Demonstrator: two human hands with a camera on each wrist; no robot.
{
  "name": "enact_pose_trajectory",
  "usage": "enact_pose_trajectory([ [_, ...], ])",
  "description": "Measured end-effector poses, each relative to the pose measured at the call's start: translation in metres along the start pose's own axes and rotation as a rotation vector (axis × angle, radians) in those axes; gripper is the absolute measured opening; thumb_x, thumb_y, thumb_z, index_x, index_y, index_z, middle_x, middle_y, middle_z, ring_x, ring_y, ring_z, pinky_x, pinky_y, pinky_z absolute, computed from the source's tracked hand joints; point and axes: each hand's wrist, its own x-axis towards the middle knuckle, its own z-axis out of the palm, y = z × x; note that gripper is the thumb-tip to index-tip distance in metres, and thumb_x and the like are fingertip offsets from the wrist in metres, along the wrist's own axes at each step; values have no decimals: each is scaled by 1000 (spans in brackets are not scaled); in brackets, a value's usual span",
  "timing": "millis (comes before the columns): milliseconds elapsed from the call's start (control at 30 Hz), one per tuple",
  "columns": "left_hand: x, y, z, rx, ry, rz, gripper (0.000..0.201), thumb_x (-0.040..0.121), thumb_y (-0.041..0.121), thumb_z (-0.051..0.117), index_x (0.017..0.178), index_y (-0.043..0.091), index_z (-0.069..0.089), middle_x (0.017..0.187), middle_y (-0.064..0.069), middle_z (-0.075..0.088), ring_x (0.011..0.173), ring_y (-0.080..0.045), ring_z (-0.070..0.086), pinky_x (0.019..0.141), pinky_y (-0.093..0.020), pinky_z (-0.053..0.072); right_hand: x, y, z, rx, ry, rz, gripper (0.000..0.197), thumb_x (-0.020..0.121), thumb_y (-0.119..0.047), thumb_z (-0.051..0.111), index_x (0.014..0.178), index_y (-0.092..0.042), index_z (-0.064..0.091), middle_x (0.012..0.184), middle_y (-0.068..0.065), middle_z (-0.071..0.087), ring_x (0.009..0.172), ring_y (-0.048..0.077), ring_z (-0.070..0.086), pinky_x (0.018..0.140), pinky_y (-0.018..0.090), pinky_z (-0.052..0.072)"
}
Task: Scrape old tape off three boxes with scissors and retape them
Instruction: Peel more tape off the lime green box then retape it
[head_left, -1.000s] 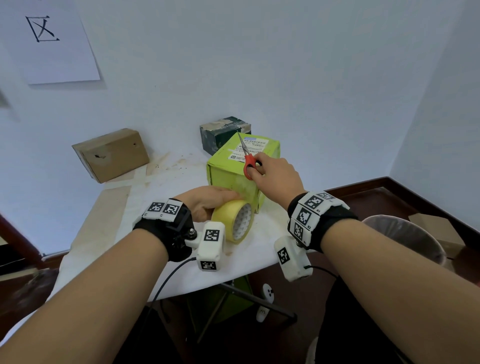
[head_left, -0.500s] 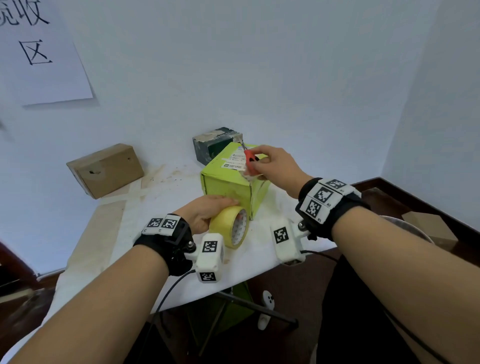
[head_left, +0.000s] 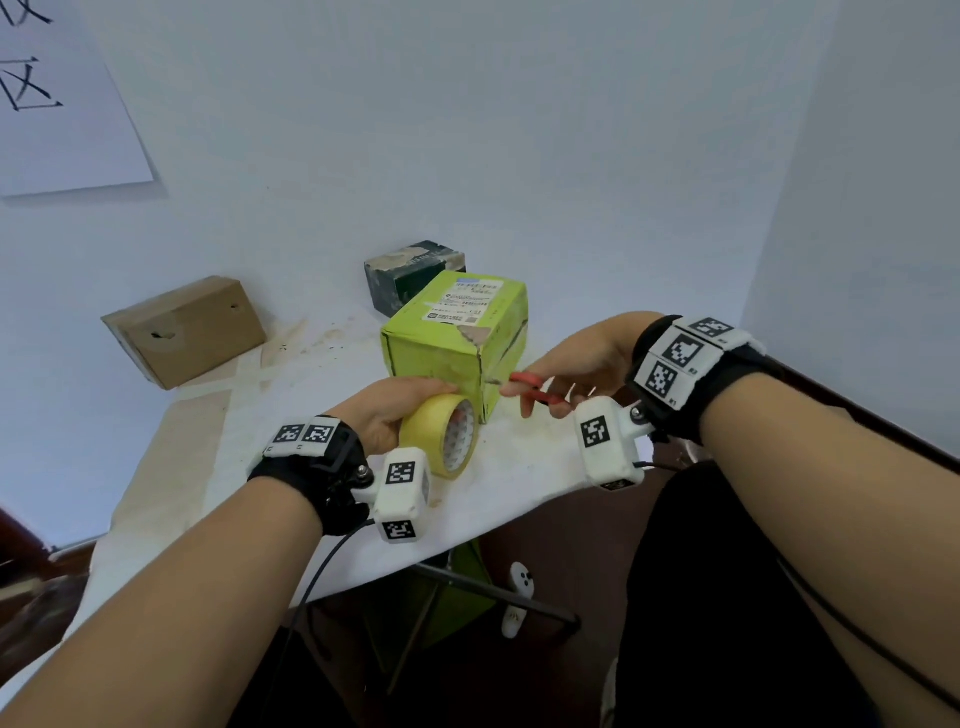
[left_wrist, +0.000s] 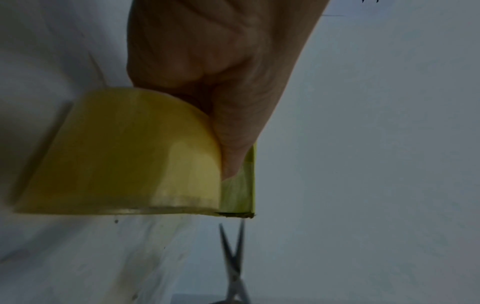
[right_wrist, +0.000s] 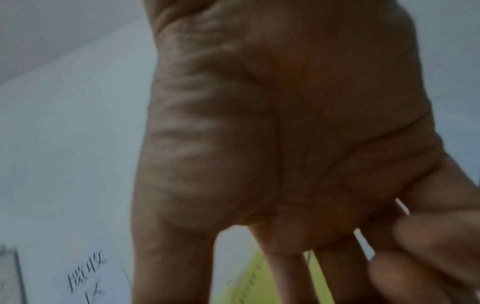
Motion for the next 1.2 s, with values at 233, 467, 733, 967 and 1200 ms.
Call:
enact_pose_trajectory([
  [233,3,-1,-2,-13,-14,13,26,92,17,61,115,3,63,109,-16,70,92,-27,68,82,-37,57,16,-11,9,-61,63,7,46,85,-52,60,116,-18,62,62,-5,44,51,8,32,49,18,25],
  [467,4,-1,-6,-44,-41,8,23,94,14,58,114,5,62,102,-15,71,80,-24,70,70,-34,60,20,-19,11,-49,120,-70,45,87,-45,62,118,-12,63,62,-3,42,53,10,29,50,19,23],
  [733,7,0,-6,-13,-24,11,28,92,16,61,117,3,62,101,-15,72,78,-23,71,67,-32,60,20,-11,7,12,132,-147,14,85,-31,69,85,-17,66,57,-2,47,47,8,26,44,18,20],
  [967,6,1,-4,18,-49,2,29,92,18,62,118,4,62,99,-13,72,77,-20,70,64,-29,58,26,-28,15,-114,107,-103,32,87,-46,62,79,-18,49,59,-1,41,46,10,23,41,17,20],
  [1200,9,-1,-7,-10,-56,0,30,92,17,61,119,3,63,99,-13,71,76,-21,70,68,-31,59,32,-27,12,-130,178,-185,31,80,-42,72,85,-15,59,56,-3,49,47,12,27,44,21,21],
])
